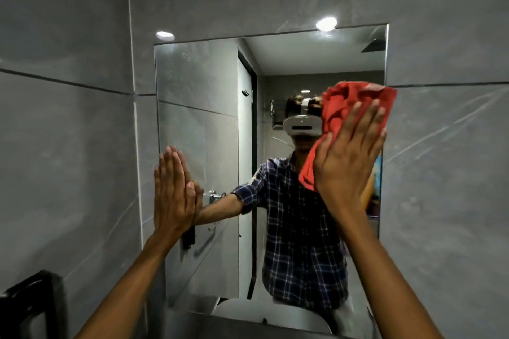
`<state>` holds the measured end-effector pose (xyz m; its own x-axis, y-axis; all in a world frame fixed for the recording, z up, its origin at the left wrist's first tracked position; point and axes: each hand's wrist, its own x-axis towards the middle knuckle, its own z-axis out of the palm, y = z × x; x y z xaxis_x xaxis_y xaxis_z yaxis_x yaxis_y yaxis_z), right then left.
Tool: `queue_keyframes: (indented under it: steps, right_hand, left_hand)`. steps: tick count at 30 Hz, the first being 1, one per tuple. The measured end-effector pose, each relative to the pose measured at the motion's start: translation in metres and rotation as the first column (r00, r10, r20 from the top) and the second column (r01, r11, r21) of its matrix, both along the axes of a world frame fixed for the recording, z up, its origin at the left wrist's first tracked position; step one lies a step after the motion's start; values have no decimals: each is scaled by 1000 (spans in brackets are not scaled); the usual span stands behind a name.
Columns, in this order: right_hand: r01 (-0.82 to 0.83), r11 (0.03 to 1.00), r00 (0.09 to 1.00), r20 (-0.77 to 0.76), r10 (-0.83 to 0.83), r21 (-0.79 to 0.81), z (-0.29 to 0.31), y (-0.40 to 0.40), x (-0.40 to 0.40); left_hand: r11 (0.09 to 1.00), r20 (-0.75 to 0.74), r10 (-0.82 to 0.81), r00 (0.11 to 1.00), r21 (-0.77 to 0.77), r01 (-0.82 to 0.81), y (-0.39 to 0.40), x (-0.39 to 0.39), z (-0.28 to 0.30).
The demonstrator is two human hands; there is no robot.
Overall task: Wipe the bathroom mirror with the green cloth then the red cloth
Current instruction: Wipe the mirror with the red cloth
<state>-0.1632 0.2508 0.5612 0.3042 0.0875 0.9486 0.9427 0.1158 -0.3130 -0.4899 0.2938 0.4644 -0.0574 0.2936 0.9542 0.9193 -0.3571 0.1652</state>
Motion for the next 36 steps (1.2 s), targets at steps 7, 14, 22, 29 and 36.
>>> queue_keyframes:
  steps: [7,14,22,29,36]
  right_hand:
    - [68,990,947,-320,-24,125,107,13,-66]
    - [-183,983,876,455,161,4,97,31,-150]
    - [-41,999,895,446,30,17,65,14,-14]
    - [41,994,984,-175,-23,98,144,0,12]
    - [-35,988,999,-32,40,148,140,21,-103]
  left_hand:
    - [996,-101,5,995,87,4,5,-1,1]
    - [997,-112,-10,994,70,18,12,-8,1]
    - [998,-103,33,994,58,-27,5,-5,4]
    - [998,-117,52,992,54,-46,6,-3,3]
    - [997,-127,60,990,59,-53,12,-4,0]
